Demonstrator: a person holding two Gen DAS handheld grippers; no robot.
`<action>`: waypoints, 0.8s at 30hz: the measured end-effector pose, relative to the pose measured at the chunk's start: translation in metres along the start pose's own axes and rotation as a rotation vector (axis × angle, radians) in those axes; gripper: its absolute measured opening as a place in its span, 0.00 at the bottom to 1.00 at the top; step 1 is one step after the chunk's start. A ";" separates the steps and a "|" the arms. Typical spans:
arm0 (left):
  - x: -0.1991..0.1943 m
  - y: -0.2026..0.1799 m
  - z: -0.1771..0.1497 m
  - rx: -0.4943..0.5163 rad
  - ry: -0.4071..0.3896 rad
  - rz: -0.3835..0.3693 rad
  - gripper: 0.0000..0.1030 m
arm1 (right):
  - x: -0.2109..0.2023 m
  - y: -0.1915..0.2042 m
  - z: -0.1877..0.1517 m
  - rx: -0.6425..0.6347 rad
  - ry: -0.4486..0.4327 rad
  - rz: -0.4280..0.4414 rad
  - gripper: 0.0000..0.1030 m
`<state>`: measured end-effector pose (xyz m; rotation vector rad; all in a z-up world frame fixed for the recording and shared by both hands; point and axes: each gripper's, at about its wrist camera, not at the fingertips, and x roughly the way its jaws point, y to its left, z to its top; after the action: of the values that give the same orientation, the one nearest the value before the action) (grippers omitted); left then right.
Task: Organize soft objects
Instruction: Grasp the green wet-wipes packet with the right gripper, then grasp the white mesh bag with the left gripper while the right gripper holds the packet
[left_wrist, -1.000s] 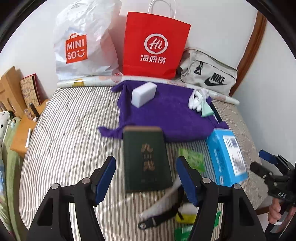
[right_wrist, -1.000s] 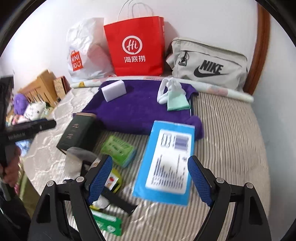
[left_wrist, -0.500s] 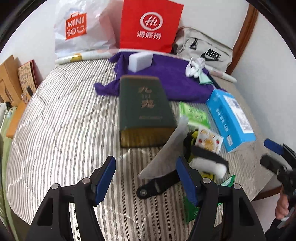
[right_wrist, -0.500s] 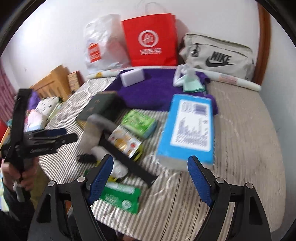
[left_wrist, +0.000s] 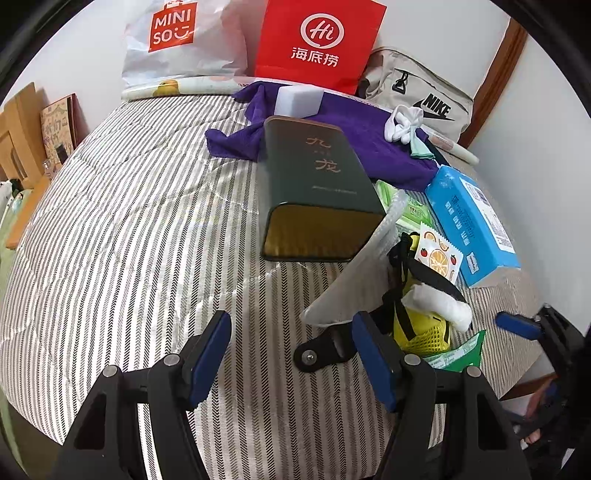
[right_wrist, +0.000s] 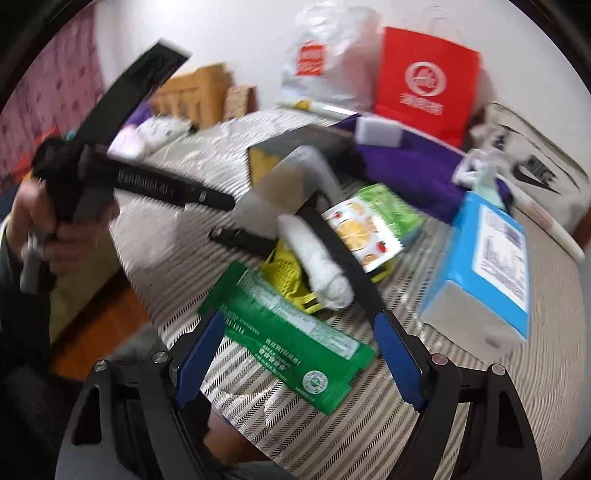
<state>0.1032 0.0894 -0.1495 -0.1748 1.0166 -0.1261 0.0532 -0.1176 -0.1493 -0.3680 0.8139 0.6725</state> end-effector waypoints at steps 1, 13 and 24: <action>-0.001 0.001 0.000 0.000 -0.003 -0.002 0.64 | 0.005 0.002 -0.001 -0.032 0.022 0.012 0.80; -0.001 0.004 -0.002 0.000 -0.001 -0.031 0.64 | 0.034 0.011 -0.011 -0.202 0.110 0.028 0.78; -0.006 0.001 -0.006 -0.003 -0.008 -0.038 0.64 | 0.001 0.000 -0.039 -0.037 0.082 -0.009 0.45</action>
<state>0.0945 0.0909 -0.1478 -0.1972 1.0063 -0.1582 0.0325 -0.1385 -0.1756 -0.4347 0.8785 0.6682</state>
